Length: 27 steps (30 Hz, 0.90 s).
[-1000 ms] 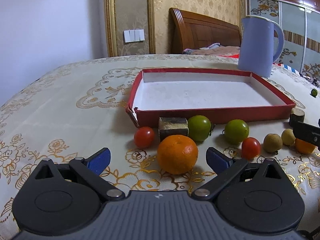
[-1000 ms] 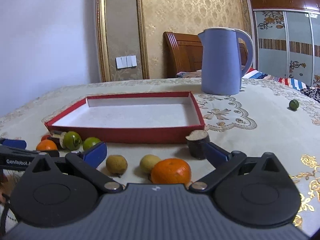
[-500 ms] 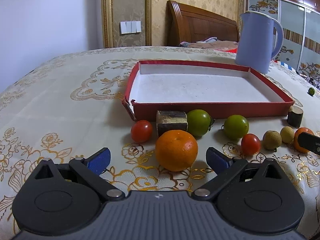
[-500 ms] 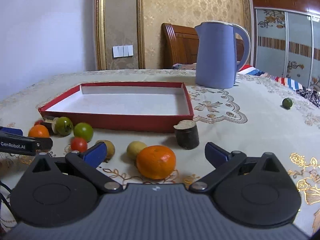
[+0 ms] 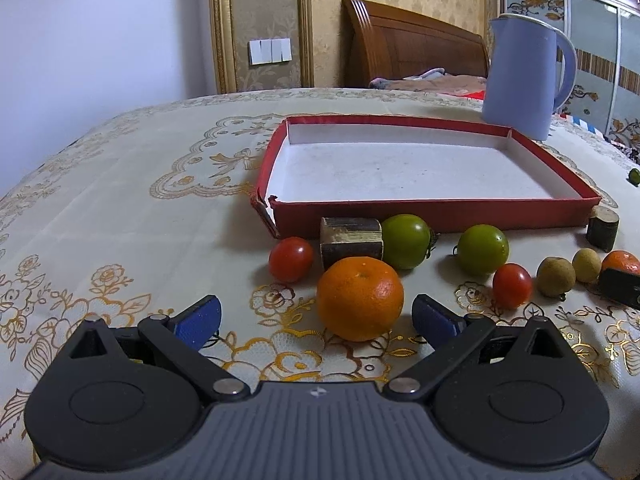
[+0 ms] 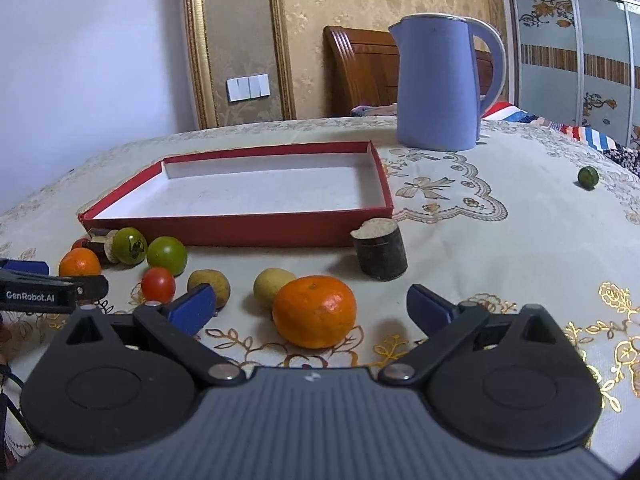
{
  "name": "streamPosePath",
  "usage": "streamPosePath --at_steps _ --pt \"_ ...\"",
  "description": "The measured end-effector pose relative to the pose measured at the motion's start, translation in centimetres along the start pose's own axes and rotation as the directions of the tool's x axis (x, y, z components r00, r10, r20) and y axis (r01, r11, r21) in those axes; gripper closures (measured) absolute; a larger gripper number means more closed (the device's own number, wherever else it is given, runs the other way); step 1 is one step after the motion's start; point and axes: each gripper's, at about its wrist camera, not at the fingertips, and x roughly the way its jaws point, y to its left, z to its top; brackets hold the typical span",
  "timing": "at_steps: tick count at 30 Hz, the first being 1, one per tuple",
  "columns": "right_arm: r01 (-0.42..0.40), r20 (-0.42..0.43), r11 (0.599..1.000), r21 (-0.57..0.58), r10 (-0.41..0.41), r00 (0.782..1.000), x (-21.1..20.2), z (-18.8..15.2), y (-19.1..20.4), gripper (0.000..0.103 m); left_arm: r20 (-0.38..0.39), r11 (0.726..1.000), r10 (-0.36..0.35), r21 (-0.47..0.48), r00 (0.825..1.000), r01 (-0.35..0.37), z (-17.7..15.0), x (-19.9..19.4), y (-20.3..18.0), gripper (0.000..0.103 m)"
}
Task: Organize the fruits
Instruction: 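Move both tools toward the fruits lined up before the red tray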
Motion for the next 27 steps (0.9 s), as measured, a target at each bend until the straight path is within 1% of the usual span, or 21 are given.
streamPosePath --at_steps 8,21,23,25,27 --pt "-0.007 -0.008 1.000 -0.004 0.007 1.000 -0.1 0.1 0.0 0.005 -0.003 1.000 0.007 0.001 1.000 -0.007 -0.1 0.0 0.0 0.001" --pt "0.005 -0.008 1.000 -0.029 -0.006 1.000 -0.2 0.1 0.3 0.005 -0.001 1.000 0.004 0.001 1.000 -0.004 -0.2 0.0 -0.1 0.001" --pt "0.012 -0.009 0.999 -0.043 -0.012 1.000 -0.3 0.2 0.4 0.010 0.009 1.000 -0.005 -0.005 1.000 0.005 -0.3 -0.2 0.1 0.001" --pt "0.014 -0.013 0.999 -0.052 -0.015 1.000 -0.4 0.2 0.4 0.010 0.030 1.000 -0.023 -0.014 0.999 0.023 -0.5 -0.7 0.3 0.001" --pt "0.018 -0.013 0.998 -0.057 -0.018 1.000 -0.5 0.2 0.4 0.010 0.036 1.000 -0.018 -0.015 0.999 0.019 -0.7 -1.0 0.4 0.001"
